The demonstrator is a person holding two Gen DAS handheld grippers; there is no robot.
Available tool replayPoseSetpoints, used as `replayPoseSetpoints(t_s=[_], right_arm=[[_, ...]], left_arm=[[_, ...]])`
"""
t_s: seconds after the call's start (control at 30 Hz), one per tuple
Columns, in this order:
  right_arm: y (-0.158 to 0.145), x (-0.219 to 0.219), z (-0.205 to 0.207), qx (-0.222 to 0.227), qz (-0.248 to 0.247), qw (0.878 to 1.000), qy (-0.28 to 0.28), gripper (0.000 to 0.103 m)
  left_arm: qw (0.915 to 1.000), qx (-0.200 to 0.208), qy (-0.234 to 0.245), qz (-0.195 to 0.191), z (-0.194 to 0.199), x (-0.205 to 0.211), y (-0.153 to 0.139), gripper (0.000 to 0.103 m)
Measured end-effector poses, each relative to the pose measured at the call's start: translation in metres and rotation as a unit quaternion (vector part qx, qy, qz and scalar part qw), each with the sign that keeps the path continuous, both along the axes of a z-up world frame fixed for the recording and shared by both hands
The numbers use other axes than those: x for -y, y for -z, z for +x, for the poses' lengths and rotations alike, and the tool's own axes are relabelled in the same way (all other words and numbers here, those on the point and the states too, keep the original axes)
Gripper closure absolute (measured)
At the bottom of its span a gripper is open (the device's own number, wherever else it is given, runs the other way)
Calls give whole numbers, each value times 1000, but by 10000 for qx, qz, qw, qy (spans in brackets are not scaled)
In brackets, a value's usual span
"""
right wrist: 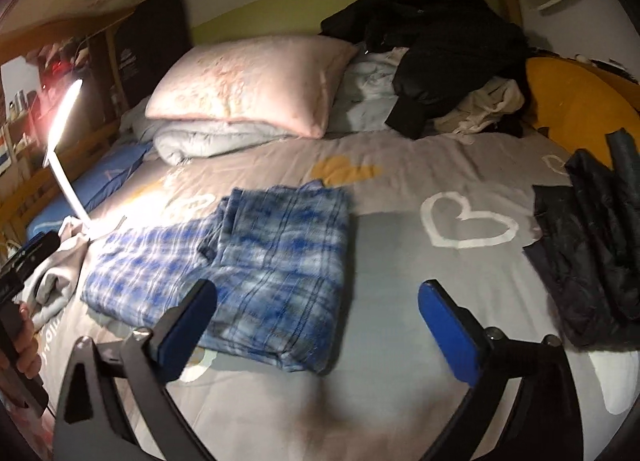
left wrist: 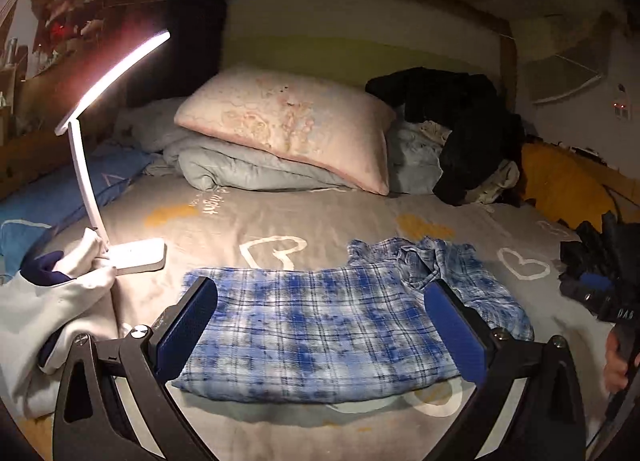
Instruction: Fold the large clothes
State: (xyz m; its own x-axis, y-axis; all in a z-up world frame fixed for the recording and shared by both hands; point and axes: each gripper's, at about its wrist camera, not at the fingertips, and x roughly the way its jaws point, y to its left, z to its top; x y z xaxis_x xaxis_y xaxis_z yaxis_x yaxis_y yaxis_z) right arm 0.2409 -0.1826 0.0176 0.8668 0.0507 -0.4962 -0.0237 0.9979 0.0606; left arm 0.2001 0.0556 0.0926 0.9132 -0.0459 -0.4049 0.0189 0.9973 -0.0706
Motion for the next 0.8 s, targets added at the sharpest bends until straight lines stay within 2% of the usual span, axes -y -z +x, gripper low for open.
replayPoseSetpoints(t_s=[0.23,0.4,0.47,0.57,0.67,0.8], right_arm=[[-2,-5,-3,80,-208,9997,-41,0],[12,-13,4,-143,-670,9976,-30,0],[15,-13,6,-261,-620,9977,-81,0],[17,-6,8,-344,-244,9991,-101,0],[18,-3,11,-372,-167,9992,-28,0],[20,-3,13,-416,-178,9990,-21,0]], left_arm=[[9995,-280,-140,-14,5,-9,15,0],[9974,-632,-211,-268,12,-21,28,0],[9957,-791,-334,-337,16,-30,33,0],[9926,-979,-514,-502,21,-48,40,0],[9869,-1231,-668,-807,26,-69,51,0],[9797,-1587,-962,-754,35,-87,71,0]])
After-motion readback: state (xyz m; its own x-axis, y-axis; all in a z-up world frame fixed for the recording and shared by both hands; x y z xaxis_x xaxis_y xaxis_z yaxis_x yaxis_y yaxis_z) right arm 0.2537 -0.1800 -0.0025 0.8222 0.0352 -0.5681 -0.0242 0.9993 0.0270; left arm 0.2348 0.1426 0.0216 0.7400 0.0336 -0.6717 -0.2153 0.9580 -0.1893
